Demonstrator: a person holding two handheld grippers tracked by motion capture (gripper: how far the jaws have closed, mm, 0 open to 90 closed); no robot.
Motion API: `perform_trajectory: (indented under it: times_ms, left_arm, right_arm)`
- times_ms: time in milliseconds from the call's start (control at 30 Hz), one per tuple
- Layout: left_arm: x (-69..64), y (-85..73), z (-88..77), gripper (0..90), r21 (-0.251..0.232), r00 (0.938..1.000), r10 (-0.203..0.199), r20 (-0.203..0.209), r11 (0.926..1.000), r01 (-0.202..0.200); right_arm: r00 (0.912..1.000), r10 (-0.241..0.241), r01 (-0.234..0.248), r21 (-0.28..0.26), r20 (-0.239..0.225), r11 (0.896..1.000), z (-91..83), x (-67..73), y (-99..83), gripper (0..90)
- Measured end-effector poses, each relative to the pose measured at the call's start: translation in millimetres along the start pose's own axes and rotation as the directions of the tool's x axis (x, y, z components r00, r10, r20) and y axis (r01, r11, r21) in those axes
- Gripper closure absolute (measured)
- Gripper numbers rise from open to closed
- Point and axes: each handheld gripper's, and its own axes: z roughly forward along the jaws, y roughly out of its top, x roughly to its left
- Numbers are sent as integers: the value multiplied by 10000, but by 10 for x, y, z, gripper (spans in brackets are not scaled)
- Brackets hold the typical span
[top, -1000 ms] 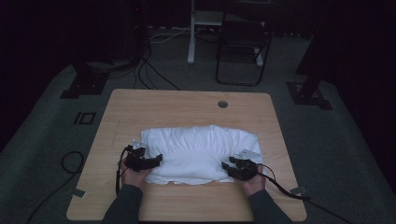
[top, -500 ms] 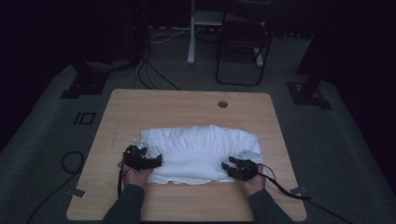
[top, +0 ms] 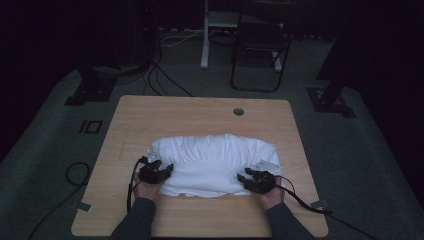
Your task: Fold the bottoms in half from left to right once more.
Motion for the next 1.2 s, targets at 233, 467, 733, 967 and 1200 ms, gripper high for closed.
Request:
perform_trajectory:
  times_ms: [233, 467, 733, 967, 1200]
  left_arm:
    - [48, -8, 9, 807, -24, 9964, -440, 723, 9990, 443]
    - [102, -7, 11, 813, -58, 9917, -765, 1032, 9970, 775]
    - [115, -6, 7, 814, -134, 9919, -795, 992, 9966, 812]
    - [130, 9, -34, 822, -335, 9907, -891, 1030, 9951, 930]
    - [153, 127, -253, 829, -1181, 9851, -997, 1399, 9861, 1166]
  right_arm:
    - [9999, 126, -126, -19, -30, 9999, -7, 2, 5, 525]
    - [9996, -250, 243, -498, -128, 9985, -180, 88, 259, 482]
    - [9960, -771, 730, -854, -462, 9937, -78, 317, 534, 481]
    - [9950, -986, 991, 423, -154, 9942, 365, 378, 508, 537]
    - [9892, -1391, 1363, 593, 455, 9889, 420, 477, 483, 549]
